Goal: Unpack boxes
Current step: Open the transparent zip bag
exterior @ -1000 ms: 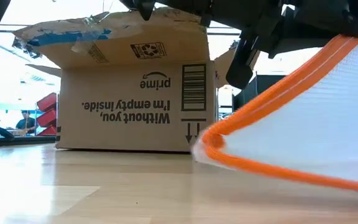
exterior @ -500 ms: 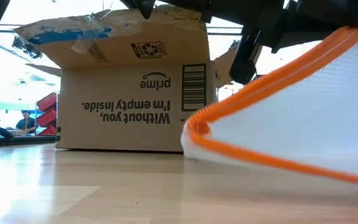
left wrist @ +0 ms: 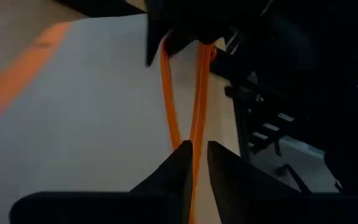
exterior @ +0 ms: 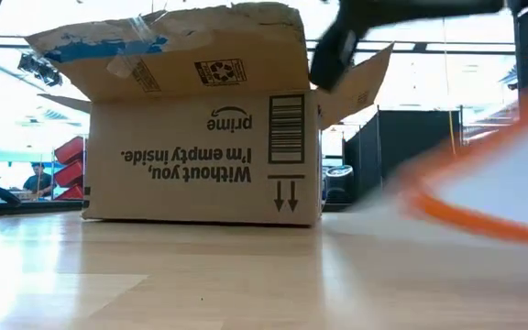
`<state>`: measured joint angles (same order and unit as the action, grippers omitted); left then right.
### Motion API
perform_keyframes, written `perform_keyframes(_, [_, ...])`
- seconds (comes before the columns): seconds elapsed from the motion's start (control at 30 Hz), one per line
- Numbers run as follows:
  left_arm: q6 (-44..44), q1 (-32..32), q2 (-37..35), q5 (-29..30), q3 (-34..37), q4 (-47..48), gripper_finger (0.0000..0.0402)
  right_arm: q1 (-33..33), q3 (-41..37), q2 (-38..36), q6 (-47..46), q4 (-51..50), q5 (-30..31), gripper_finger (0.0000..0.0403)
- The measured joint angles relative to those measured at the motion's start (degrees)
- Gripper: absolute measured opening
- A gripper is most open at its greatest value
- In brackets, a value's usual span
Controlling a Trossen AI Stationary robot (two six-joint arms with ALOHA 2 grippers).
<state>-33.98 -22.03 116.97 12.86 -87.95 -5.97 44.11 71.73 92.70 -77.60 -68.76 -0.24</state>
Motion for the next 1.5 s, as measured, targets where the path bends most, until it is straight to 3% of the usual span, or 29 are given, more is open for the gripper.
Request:
perform_keyframes(0.07, [-0.5, -0.1, -1.2, -0.4, 0.0, 2.4, 0.0045, 1.4, 0.0, 0.0, -6.0, -1.4, -1.5, 0.0001])
perform_keyframes(0.17, [2.0, -0.8, -2.0, -1.1, 0.0, 2.6, 0.0046, 4.5, 0.0, 0.0, -21.3, 2.4, -4.2, 0.0])
perform_keyframes(0.27, [5.3, -2.3, -1.5, -6.2, 0.0, 2.0, 0.0042, 5.5, 0.0, 0.0, -33.0, 7.6, -4.5, 0.0])
perform_keyframes(0.4, [5.3, -4.3, 0.8, -12.6, 0.0, 0.4, 0.0038, 5.3, 0.0, 0.0, -41.9, 6.4, 3.1, 0.0])
perform_keyframes(0.47, [5.1, -5.1, 1.9, -12.4, 0.1, -0.6, 0.0038, 4.7, 0.0, -0.3, -44.3, 4.1, 6.9, 0.0])
perform_keyframes(1.07, [5.3, -2.2, 4.2, 10.8, 0.0, 4.0, 0.0061, 0.5, 0.0, -0.1, -35.2, 12.4, 13.6, 0.0])
perform_keyframes(1.37, [6.7, 1.2, 6.0, 6.8, 0.1, 0.6, 0.0055, 0.6, 0.0, -0.1, -12.1, 13.5, 13.9, 0.0])
perform_keyframes(1.5, [7.5, 1.6, 6.1, 6.7, 0.1, 0.8, 0.0054, 0.1, 0.0, -0.1, -1.6, 13.5, 13.6, 0.0019])
